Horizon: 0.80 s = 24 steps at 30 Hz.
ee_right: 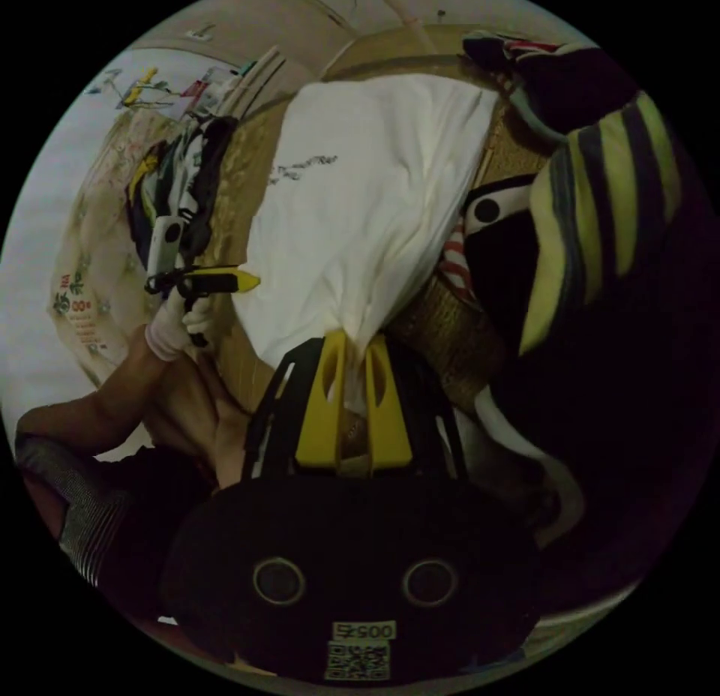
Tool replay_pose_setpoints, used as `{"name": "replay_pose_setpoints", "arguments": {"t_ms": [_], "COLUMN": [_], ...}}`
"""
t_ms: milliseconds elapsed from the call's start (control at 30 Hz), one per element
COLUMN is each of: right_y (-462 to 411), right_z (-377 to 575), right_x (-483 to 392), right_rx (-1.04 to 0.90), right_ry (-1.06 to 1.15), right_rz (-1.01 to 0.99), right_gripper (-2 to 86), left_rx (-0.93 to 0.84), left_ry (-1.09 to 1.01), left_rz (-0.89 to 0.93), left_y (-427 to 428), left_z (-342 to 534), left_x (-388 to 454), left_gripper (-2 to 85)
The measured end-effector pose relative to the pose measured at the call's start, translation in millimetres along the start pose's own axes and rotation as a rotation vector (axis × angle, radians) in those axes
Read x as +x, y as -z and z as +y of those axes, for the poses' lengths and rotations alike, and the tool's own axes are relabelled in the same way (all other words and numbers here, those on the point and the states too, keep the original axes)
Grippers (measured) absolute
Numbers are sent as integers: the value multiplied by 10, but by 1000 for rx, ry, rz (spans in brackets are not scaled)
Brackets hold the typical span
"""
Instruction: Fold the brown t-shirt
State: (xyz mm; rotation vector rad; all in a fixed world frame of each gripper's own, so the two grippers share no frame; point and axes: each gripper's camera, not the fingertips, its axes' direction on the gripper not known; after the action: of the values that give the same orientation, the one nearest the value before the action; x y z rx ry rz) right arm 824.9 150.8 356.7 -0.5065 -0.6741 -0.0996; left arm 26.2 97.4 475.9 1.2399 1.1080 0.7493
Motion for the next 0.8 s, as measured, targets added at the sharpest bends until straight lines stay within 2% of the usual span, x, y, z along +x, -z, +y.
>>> {"name": "replay_pose_setpoints", "arguments": {"t_ms": [200,433,667,800], "right_y": [583,1273,1809,2179], "right_z": [1206,2952,4968,6479], "right_x": [-76,-135,188,354], "right_rx": [207,432,624,762], "right_ry": [64,100,18,-123], "right_rz": [-143,-239,-229,-60], "right_gripper": [1,1,0,1], "left_rx": [48,-30,-218,-300], "left_ry": [-150,-378,-663,-805], "left_rz": [48,3,16,108], "left_y": [461,724,56,-600], "left_z": [363,688,997,1227], "left_x": [1031,2804,4783,5780], "left_gripper": [44,44,44,44]}}
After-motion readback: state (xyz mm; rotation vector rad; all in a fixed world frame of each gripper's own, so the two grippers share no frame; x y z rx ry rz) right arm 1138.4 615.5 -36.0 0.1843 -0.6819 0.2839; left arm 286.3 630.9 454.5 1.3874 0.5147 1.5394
